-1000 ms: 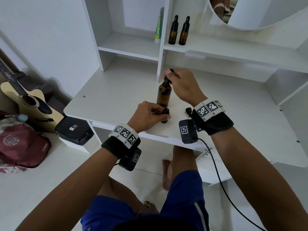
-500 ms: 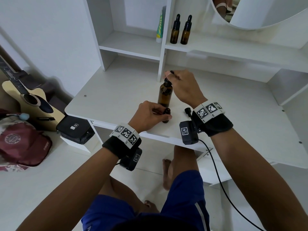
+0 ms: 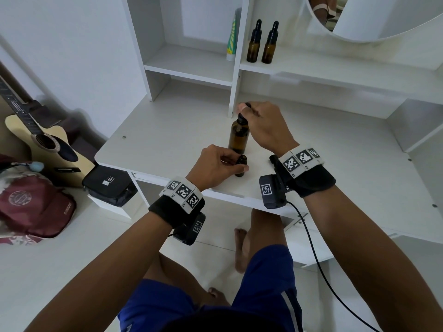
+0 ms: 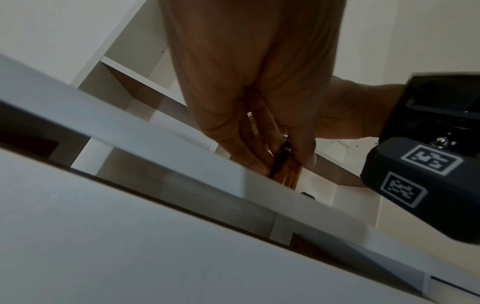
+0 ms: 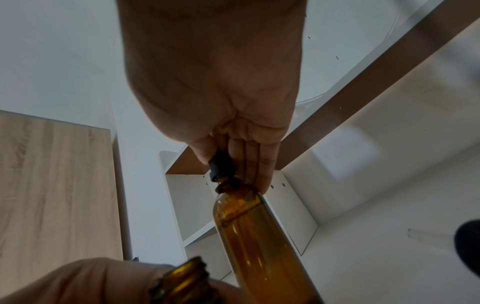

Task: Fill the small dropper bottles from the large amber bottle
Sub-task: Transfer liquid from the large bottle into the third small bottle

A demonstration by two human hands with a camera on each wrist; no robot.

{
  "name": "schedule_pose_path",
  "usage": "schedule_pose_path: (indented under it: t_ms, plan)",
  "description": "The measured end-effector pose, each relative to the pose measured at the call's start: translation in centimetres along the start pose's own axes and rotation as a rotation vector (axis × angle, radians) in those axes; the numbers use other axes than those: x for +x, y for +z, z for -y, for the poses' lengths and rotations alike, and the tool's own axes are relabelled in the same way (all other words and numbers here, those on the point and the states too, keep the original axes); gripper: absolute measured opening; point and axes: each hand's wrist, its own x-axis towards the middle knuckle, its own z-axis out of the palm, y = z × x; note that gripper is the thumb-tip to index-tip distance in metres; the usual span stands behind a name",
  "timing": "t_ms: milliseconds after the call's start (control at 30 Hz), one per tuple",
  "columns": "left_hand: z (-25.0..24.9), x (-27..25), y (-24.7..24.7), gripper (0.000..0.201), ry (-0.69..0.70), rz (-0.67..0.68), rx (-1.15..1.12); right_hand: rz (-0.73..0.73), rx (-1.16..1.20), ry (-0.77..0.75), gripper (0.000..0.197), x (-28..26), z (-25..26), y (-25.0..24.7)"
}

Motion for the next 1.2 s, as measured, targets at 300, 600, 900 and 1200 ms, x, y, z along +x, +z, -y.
schedule_pose_path:
  t_ms: [300,600,900,1200]
  plan:
    - [-0.03,-0.02,0.03,0.029,-0.002,0.001,-0.007,-0.002,-0.021,-0.012,0.043,-0.14,0.16,-0.12]
    - [-0.11,-0.08,0.01,0.029,0.0,0.006,-0.002,-0.01,-0.015,-0.024,0.043,-0.26,0.26,-0.4]
    - [-0.14,-0.11,-0.04,0.028,-0.005,0.003,-0.005,-0.016,-0.016,-0.026,0.041,-0.24,0.21,-0.45]
    - [-0.17,-0.14,0.01,0.028,-0.001,0.003,-0.002,-0.021,-0.012,-0.033,0.042,-0.19,-0.09,-0.34]
